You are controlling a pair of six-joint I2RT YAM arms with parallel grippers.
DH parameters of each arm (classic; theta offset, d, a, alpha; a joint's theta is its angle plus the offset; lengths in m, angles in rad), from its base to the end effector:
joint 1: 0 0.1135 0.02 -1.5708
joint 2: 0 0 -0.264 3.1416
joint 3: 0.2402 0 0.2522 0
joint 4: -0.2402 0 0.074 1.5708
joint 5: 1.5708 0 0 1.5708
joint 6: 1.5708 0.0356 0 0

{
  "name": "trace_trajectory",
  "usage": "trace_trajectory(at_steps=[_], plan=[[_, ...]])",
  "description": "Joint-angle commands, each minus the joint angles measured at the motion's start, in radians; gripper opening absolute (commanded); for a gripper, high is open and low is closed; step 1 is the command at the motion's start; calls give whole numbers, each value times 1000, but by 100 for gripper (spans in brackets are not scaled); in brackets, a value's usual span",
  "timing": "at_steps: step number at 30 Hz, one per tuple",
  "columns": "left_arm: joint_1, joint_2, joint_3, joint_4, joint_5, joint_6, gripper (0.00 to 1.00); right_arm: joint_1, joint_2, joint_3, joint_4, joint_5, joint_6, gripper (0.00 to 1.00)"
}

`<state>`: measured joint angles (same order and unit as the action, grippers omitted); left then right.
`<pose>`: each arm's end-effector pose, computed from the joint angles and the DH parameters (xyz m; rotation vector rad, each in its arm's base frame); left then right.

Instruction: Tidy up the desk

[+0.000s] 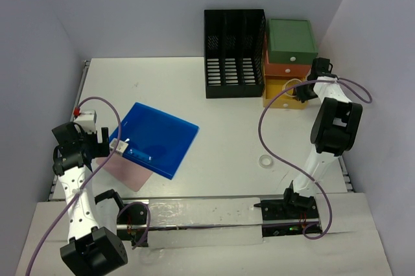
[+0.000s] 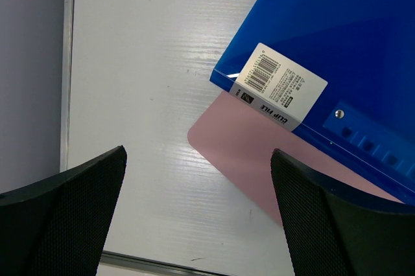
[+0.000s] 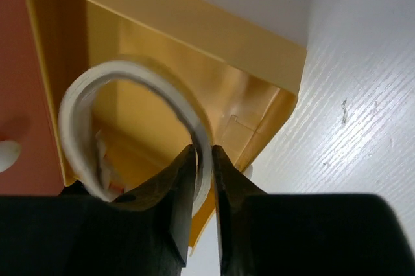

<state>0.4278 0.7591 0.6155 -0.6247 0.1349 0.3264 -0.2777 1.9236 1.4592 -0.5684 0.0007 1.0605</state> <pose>0.1458 0.0612 0.2436 -0.0516 2.3401 0.2186 0.3974 -0.1133 0.2111 1.6319 2.0631 0.2758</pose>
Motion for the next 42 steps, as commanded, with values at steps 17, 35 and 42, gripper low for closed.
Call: trace_trajectory(at_steps=[17,35,42], plan=[[6,-9,-5,37,-3,17,99,138,-303,-78,166,9,-262,43],[-241,258,368,-135,143,-21,99,701,-933,-627,-243,92,-495,43],[-550,211,252,-104,118,-3,99,791,-875,-696,-308,181,-452,43]])
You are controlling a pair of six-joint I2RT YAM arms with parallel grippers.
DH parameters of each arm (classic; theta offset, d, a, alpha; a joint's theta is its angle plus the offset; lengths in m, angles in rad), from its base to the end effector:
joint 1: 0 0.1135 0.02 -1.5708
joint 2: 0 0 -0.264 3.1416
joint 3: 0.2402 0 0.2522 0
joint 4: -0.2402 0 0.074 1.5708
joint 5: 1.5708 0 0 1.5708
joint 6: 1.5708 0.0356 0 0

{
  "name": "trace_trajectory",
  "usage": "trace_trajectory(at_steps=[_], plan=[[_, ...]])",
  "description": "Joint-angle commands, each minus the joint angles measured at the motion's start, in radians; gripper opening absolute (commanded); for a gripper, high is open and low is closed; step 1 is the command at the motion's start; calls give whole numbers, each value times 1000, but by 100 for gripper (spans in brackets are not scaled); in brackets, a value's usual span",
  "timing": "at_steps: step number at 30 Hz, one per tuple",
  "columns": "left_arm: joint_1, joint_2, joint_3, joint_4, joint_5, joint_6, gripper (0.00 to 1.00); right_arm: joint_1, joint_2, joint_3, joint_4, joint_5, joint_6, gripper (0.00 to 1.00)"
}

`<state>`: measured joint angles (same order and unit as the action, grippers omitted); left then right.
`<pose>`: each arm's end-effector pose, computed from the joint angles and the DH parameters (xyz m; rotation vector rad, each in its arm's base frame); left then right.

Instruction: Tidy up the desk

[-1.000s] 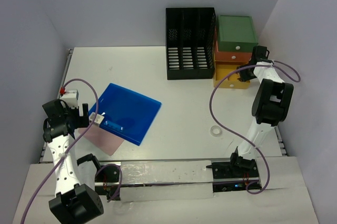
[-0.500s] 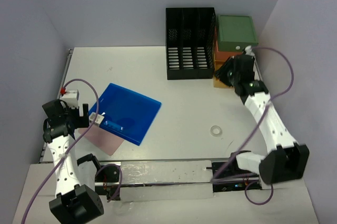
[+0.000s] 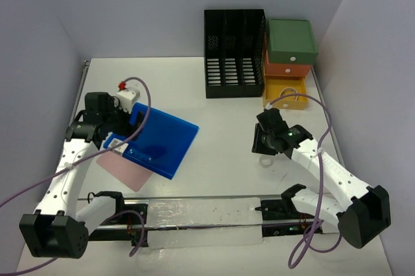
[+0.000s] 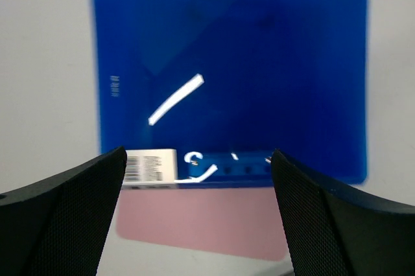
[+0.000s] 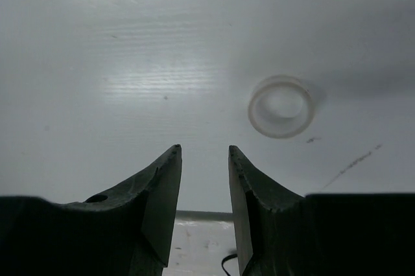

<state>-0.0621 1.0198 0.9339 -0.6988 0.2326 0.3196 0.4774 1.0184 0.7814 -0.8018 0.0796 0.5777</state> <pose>0.2070 -0.0211 0.3004 0.5530 2.2670 -0.1460 0.1694 0.0844 0.2447 0.1604 2.6252 0.2702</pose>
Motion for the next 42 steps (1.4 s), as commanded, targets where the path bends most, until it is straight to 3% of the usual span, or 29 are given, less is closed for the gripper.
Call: trace_trajectory(at_steps=[1,6,10,16,19,20,23,26,35,37,42], plan=[[-66,-70,-98,-14,20,9,99,44,44,-9,-76,124,36,43],[-68,-196,-197,28,25,38,99,44,154,3,-48,206,29,46],[-68,-266,-250,63,23,38,99,44,291,-4,-20,187,12,47],[-68,-316,-281,81,-10,33,99,44,371,-4,26,195,2,44],[-68,-325,-289,78,-25,33,99,46,415,-24,84,134,-23,32],[-68,-326,-293,77,-30,35,99,46,430,-37,98,115,-29,21],[-68,-325,-298,76,-43,33,99,50,440,-42,124,86,-44,1],[-68,-326,-305,77,-53,32,99,53,427,-14,107,92,-64,0],[-68,-333,-323,87,-79,32,99,16,338,369,64,243,-180,0],[-67,-329,-325,88,-84,30,99,-36,377,508,155,275,-230,0],[-67,-329,-331,91,-91,29,99,-228,512,622,362,182,-292,0]])
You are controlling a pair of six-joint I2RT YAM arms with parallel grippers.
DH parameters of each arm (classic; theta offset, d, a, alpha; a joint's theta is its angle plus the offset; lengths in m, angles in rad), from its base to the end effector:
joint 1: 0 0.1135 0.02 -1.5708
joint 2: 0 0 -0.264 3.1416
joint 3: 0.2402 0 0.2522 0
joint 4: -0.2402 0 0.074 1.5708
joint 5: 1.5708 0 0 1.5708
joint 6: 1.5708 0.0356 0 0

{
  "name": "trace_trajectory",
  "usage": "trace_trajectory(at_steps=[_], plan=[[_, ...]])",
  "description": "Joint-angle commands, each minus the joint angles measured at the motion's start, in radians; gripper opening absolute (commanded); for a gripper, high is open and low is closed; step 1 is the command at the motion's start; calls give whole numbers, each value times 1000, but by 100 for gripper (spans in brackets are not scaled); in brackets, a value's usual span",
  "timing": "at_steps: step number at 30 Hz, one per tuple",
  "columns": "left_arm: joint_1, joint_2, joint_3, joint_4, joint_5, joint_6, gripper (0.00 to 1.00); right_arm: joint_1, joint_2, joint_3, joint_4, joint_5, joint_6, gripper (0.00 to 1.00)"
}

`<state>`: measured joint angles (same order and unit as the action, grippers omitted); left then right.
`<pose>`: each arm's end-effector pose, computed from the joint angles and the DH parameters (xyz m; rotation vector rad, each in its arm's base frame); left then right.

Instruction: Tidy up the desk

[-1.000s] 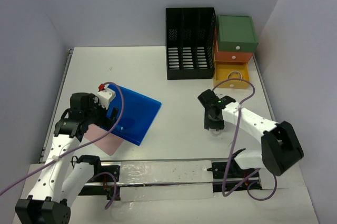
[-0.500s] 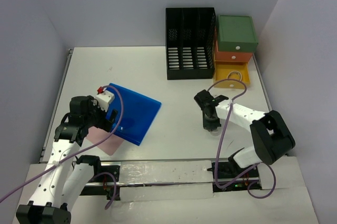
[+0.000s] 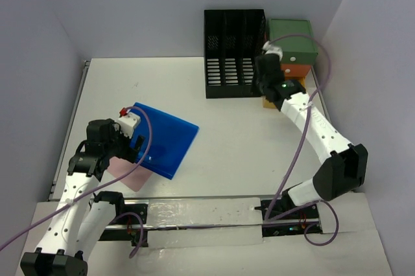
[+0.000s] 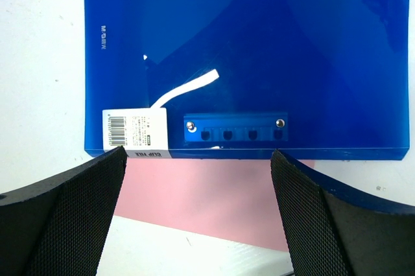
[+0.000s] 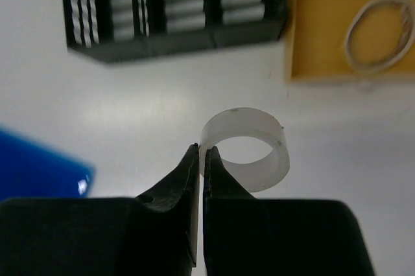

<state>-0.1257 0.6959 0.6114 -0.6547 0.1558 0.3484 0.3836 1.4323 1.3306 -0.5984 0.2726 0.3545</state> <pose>0.1454 -0.0239 0.2483 0.6168 2.2156 -0.0655 0.2968 0.1094 0.3400 0.1102 2.2390 0.0892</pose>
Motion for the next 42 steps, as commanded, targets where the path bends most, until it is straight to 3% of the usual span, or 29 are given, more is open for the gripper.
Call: trace_trajectory(at_steps=[1,3,6,12,17,19,24,29,36,42], plan=[[-3,-6,-10,48,-15,1,99,-197,164,119,182,-74,-64,0],[-3,-4,-12,50,-14,2,99,-254,270,178,195,-117,-66,0],[-3,2,-15,54,-17,3,99,-282,378,243,209,-54,-89,0],[-3,12,-19,58,-27,1,99,-295,420,140,361,-21,-67,0],[-3,24,-21,61,-28,0,99,-321,493,157,350,-50,-47,0],[-3,33,-21,61,-28,0,99,-330,533,189,309,-54,-42,4],[-3,37,-19,63,-30,0,99,-334,568,193,276,-69,-32,25],[-3,25,-21,61,-32,0,99,-334,532,181,267,-86,-38,37],[-3,9,-22,60,-32,-2,99,-334,371,140,259,-119,-25,38],[-3,-12,-24,60,-35,-3,99,-347,99,-82,330,-186,45,37]])
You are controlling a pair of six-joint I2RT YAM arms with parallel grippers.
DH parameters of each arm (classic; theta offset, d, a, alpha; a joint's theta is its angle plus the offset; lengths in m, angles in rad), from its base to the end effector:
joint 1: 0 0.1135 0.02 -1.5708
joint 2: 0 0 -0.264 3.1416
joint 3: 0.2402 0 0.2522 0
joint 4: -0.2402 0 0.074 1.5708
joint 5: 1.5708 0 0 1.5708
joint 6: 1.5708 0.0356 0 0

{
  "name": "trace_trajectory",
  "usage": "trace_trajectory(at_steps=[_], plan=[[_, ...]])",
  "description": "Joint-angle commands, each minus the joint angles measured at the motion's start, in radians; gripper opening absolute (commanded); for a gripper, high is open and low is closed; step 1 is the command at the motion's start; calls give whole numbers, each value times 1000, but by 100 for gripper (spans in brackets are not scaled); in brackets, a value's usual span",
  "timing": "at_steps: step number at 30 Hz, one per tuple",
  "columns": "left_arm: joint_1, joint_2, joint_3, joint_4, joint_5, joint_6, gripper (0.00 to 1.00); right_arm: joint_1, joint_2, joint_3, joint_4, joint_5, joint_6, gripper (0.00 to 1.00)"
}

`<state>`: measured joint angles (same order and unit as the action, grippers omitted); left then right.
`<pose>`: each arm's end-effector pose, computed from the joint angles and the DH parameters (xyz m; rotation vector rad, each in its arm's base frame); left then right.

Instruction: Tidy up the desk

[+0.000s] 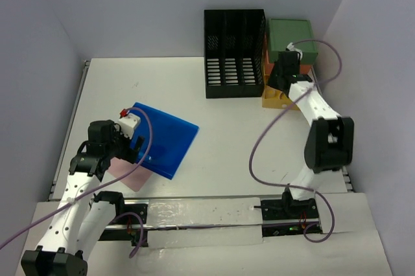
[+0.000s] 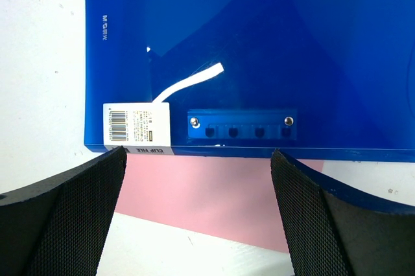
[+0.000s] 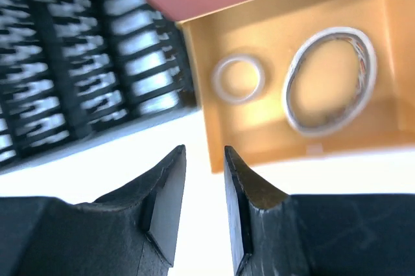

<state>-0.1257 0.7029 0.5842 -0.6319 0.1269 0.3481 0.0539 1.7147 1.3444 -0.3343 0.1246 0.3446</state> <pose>0.1471 -0.0231 0.2402 0.6050 2.2337 -0.0345 0.3909 0.0167 0.2712 0.3934 2.2354 0.0689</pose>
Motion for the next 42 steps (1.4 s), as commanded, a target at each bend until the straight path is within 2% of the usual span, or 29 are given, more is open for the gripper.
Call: trace_trajectory(at_steps=[1,5,7,10,13,26,36,42], plan=[[-3,-19,3,37,-6,-3,99,-26,-218,-121,67,-51,96,37],[-2,-22,3,37,-7,-3,99,-142,-264,-297,110,-227,269,34],[-2,-23,3,35,-6,-4,99,-231,-261,-412,185,-347,369,32],[-2,-27,3,35,-6,-4,99,-305,-234,-538,315,-406,455,30],[0,-28,2,37,-9,-4,99,-331,-200,-563,378,-433,482,30],[6,-1,-1,44,-24,-10,99,-398,196,-276,374,-502,555,28],[12,41,2,42,-26,-12,99,-399,337,-39,349,-488,574,28],[15,72,0,49,-38,-16,99,-398,448,71,370,-513,646,28]])
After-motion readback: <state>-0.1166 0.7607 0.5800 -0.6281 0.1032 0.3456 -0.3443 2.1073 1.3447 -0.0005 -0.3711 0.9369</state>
